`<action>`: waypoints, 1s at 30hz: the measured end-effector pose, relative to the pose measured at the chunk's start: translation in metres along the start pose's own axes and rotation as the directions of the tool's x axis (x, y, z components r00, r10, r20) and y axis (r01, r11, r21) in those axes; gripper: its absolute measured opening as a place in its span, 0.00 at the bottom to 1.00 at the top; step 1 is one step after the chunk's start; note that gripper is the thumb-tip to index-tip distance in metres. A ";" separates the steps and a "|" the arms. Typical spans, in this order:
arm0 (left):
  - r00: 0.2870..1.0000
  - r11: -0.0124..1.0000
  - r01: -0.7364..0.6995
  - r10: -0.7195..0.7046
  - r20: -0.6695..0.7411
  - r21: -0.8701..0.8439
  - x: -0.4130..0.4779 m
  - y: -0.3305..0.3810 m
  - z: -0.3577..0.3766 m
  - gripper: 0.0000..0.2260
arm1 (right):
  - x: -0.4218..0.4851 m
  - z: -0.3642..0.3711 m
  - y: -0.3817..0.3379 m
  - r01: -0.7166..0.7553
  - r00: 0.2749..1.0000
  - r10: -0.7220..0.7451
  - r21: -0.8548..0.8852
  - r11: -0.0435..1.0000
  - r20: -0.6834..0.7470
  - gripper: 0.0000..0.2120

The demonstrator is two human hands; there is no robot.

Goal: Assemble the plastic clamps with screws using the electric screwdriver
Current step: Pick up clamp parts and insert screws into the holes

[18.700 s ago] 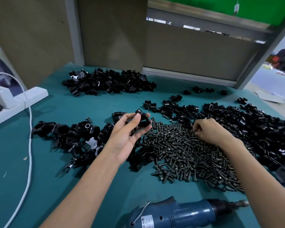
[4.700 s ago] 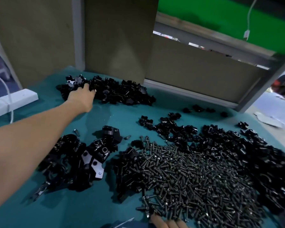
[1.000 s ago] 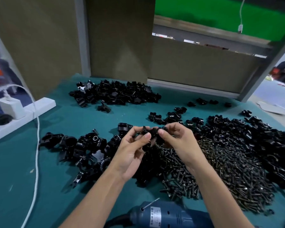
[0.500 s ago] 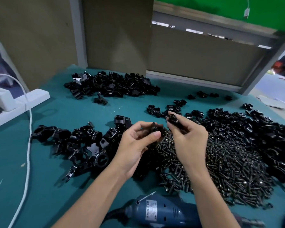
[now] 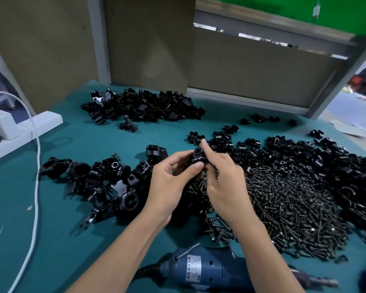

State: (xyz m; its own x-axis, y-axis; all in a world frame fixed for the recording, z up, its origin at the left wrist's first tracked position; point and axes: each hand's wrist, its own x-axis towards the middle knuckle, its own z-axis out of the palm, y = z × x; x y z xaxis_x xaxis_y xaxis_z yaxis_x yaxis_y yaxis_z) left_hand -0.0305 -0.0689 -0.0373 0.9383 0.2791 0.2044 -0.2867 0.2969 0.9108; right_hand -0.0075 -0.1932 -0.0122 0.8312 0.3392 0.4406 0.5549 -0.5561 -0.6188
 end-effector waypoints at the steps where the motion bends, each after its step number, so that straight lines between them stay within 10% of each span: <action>1: 1.000 1.000 -0.010 0.010 -0.001 0.018 0.000 0.000 0.000 0.12 | 0.000 0.000 0.001 -0.001 1.000 0.001 -0.007 1.000 0.004 0.25; 30: 0.977 0.936 0.212 -0.202 0.066 -0.281 0.007 0.006 -0.012 0.14 | 0.009 -0.017 0.001 0.015 1.000 -0.018 0.102 0.995 0.025 0.25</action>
State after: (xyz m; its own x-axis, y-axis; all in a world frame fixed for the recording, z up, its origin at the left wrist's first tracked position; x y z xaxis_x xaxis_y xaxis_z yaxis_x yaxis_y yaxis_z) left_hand -0.0281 -0.0543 -0.0342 0.9875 0.1525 0.0393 -0.1233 0.5936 0.7953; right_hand 0.0004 -0.2034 0.0018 0.8216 0.3679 0.4354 0.5684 -0.4706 -0.6749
